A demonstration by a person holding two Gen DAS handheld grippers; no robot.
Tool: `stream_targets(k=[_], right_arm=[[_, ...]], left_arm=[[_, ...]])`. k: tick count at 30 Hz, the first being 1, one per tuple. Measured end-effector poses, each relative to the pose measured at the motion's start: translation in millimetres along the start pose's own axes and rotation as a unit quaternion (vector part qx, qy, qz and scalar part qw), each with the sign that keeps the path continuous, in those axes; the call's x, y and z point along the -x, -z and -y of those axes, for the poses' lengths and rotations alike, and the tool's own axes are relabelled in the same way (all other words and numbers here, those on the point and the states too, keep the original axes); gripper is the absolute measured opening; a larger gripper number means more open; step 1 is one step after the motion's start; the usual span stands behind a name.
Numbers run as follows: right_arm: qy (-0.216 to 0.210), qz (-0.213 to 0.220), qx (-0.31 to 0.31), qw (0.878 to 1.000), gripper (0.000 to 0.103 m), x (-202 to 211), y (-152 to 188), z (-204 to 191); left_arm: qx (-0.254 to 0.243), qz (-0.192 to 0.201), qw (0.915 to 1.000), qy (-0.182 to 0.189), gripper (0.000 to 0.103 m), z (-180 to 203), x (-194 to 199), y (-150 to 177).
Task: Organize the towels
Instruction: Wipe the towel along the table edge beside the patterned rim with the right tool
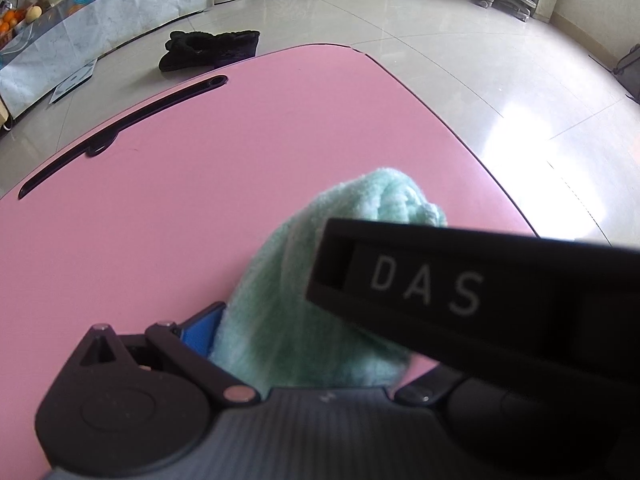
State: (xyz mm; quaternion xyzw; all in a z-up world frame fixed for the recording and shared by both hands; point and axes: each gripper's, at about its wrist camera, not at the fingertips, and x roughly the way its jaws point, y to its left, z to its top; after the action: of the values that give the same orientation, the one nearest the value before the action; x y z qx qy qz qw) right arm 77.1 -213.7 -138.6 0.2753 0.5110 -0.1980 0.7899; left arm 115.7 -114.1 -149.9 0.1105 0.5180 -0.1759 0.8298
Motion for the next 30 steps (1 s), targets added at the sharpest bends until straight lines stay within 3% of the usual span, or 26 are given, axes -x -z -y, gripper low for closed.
stream_targets(k=[11, 30], right_arm=[[-0.005, 0.012, 0.003, 1.0, 0.099, -8, -12, -9], [0.019, -0.02, -0.022, 0.999, 0.099, -16, -30, -17]], left_arm=[[-0.003, -0.001, 1.0, 0.002, 0.103, -6, -9, -16], [-0.012, -0.018, 0.9997, 0.009, 0.103, -8, -18, -35]])
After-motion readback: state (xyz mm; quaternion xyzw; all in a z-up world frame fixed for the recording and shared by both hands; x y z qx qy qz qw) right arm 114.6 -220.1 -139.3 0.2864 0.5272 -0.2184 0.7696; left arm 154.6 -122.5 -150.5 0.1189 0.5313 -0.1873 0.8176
